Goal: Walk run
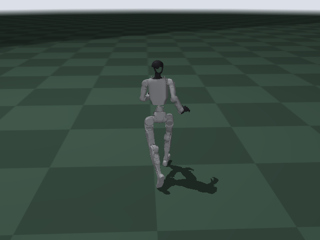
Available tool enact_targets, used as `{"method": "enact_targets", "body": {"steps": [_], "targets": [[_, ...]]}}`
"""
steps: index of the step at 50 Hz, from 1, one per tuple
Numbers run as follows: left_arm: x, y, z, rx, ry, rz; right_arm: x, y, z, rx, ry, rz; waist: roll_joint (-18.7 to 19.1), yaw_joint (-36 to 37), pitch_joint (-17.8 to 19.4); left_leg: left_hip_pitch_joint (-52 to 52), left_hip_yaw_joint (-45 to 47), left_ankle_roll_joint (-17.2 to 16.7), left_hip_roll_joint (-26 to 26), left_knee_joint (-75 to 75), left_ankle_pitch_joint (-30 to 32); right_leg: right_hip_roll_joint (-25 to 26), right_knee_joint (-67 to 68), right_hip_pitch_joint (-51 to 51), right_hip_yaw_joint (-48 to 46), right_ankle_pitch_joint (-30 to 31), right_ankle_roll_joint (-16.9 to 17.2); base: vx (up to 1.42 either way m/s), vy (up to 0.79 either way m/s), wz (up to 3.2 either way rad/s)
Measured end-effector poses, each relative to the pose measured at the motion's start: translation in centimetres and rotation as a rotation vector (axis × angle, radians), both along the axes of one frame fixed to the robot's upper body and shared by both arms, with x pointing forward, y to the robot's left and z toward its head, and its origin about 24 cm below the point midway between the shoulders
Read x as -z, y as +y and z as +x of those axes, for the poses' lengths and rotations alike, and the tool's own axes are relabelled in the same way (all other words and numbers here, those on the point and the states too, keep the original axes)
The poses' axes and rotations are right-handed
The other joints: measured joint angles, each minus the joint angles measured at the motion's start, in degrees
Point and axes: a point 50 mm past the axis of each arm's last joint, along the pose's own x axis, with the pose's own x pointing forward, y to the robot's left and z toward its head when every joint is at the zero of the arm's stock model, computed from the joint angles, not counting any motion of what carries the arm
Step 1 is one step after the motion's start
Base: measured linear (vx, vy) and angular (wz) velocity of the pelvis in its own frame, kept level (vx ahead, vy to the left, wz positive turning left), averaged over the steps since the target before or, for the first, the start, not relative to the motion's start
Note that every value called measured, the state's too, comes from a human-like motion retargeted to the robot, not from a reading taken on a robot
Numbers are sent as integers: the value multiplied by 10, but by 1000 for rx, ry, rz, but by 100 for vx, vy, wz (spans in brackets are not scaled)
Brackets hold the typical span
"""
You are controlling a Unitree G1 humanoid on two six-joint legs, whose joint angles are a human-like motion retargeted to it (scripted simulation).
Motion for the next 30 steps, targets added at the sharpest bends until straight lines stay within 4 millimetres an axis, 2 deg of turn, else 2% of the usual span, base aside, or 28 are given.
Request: {"method": "enact_targets", "body": {"steps": [1,2,3,4,5,7,8,10,12,13,15,16,17,18,20,21,22,23,24,25,27,28,30], "targets": [[-1,7,-3,-37,-1,-19,-3,16,21,-117,-46,24,-30,-2,-4,15,43,34,-20,35,-7,-1,-25,-2,42,-37,-4,209,-50,-103],[5,12,-7,-70,25,-38,-6,33,39,-221,-85,40,-61,2,-6,28,84,63,-37,81,-14,-4,-38,2,78,-29,-21,273,-58,-138],[24,11,-13,-95,103,-56,-8,48,55,-297,-109,47,-96,17,-5,37,121,78,-48,146,-22,-12,-27,21,102,66,-65,285,-42,-167],[48,12,-22,-126,198,-60,-10,63,71,-358,-129,52,-118,45,-11,31,169,92,-55,216,-29,-6,46,21,138,33,-111,273,-17,-207],[74,12,-35,-156,302,-60,-12,78,85,-411,-149,55,-134,78,-19,18,222,105,-60,289,-36,7,149,12,180,-65,-158,280,9,-124],[119,7,-67,-161,477,7,-19,105,119,-410,-191,158,-115,124,28,-90,162,115,-20,493,-100,-37,229,82,161,-151,-135,311,13,-17],[134,13,-82,-206,556,27,-26,126,129,-466,-219,266,-117,146,23,-146,171,112,-5,540,-136,-35,201,136,168,-179,-124,273,8,-63],[155,23,-108,-250,674,73,-46,170,146,-569,-253,464,-65,213,24,-291,135,88,73,596,-223,26,111,245,127,-177,-104,222,20,-87],[148,40,-114,-290,616,163,-72,176,160,-688,-310,420,-36,290,24,-397,97,86,114,519,-291,91,-25,358,92,-74,-70,253,27,-65],[140,54,-115,-326,556,218,-81,178,161,-775,-322,338,-45,330,25,-433,100,81,121,449,-300,94,-66,405,99,1,-38,226,7,-116],[118,81,-111,-391,416,318,-88,181,161,-852,-290,111,-69,408,33,-478,74,52,103,257,-305,86,-137,478,104,210,30,190,-6,-136],[110,88,-103,-400,368,348,-88,176,163,-815,-288,24,-80,442,41,-483,38,34,91,156,-308,73,-154,511,64,277,69,222,2,-121],[103,93,-94,-401,324,370,-88,170,164,-774,-293,-46,-90,472,47,-490,9,19,85,68,-308,64,-162,537,35,329,93,235,8,-87],[97,94,-82,-388,291,382,-86,162,164,-734,-308,-83,-101,492,49,-502,-4,9,90,6,-306,63,-150,551,28,349,86,204,4,-24],[81,90,-51,-331,207,402,-73,143,160,-644,-288,-117,-88,502,45,-533,-36,-22,121,-28,-294,87,-77,568,-7,350,39,196,0,65],[75,86,-39,-294,167,416,-57,130,152,-603,-210,-143,-58,502,54,-531,-61,15,119,4,-234,112,4,570,2,348,29,220,0,134],[69,82,-29,-264,135,431,-40,117,141,-564,-124,-161,-31,487,60,-534,-91,49,115,60,-232,137,91,561,5,342,26,231,-6,204],[67,80,-22,-247,116,448,-21,106,126,-523,-25,-168,-11,443,60,-543,-133,78,105,163,-347,165,191,533,-4,325,36,252,-13,179],[75,76,-21,-247,148,452,1,99,101,-489,87,-170,-8,415,63,-527,-100,94,134,246,-434,168,307,495,16,296,40,286,-15,87],[87,72,-24,-253,205,451,23,94,69,-462,205,-172,-12,395,69,-499,-30,104,182,319,-507,160,432,451,49,260,41,312,-6,-3],[105,71,-30,-226,332,419,51,85,13,-439,463,-136,25,302,37,-404,-111,85,119,274,-551,131,560,325,14,210,2,289,4,5],[106,65,-26,-211,362,373,54,72,-1,-448,533,-103,16,255,11,-379,-76,86,95,244,-556,81,608,229,19,173,-6,226,6,45],[92,55,-19,-155,306,340,46,45,-15,-359,518,-51,10,162,-10,-275,-70,77,15,101,-474,29,595,93,23,120,-6,207,0,127]]}}
